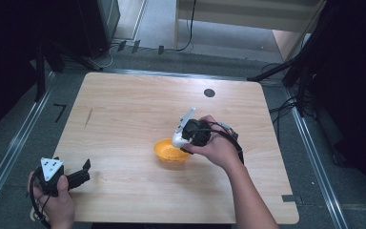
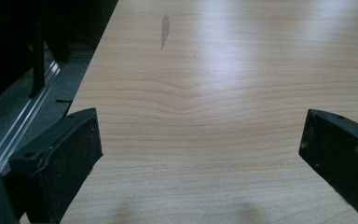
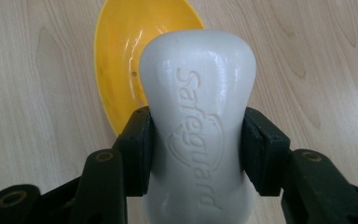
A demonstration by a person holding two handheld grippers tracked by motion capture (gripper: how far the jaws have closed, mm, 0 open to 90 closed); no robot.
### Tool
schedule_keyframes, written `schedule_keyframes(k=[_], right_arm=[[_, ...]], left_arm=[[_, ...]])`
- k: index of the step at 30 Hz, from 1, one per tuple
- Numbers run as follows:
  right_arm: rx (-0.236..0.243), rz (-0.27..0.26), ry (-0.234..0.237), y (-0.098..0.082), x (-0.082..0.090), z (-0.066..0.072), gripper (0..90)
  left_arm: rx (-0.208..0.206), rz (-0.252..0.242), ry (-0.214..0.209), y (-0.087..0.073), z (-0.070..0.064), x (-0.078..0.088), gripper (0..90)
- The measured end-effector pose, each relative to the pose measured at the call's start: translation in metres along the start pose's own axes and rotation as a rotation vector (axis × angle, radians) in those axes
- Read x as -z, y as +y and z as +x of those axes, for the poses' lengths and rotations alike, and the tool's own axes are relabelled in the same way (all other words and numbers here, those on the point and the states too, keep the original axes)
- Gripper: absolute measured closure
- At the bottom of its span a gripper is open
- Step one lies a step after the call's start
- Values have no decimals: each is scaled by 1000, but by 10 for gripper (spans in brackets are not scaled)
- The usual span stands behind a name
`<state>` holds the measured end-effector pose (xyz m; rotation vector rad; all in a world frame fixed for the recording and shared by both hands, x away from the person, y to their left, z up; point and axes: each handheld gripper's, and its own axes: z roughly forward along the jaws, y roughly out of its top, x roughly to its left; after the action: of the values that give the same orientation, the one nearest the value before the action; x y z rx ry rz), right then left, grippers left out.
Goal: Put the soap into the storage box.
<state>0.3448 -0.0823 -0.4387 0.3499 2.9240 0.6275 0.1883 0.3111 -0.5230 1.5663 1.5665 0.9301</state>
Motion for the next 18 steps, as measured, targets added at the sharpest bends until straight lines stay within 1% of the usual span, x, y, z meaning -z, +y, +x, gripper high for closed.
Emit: schedule_keyframes(k=[2, 3, 4, 6, 9, 14, 18], right_arm=[[12, 6, 3, 3, -3, 1, 509], [27, 9, 9, 4, -5, 1, 509], [27, 15, 13, 5, -6, 2, 509], [45, 19, 16, 8, -9, 3, 508], [50, 18, 21, 12, -11, 4, 509], [74, 12, 32, 18, -17, 5, 509], [79, 19, 35, 20, -22, 6, 509]], left_arm=[[1, -1, 0, 0, 0, 0, 0], [2, 0, 0, 0, 0, 0, 0], [1, -1, 0, 0, 0, 0, 0], [0, 0, 1, 0, 0, 0, 0], [-1, 0, 0, 0, 0, 0, 0], [3, -1, -3, 0, 0, 0, 0], [7, 0, -4, 0, 1, 0, 0]])
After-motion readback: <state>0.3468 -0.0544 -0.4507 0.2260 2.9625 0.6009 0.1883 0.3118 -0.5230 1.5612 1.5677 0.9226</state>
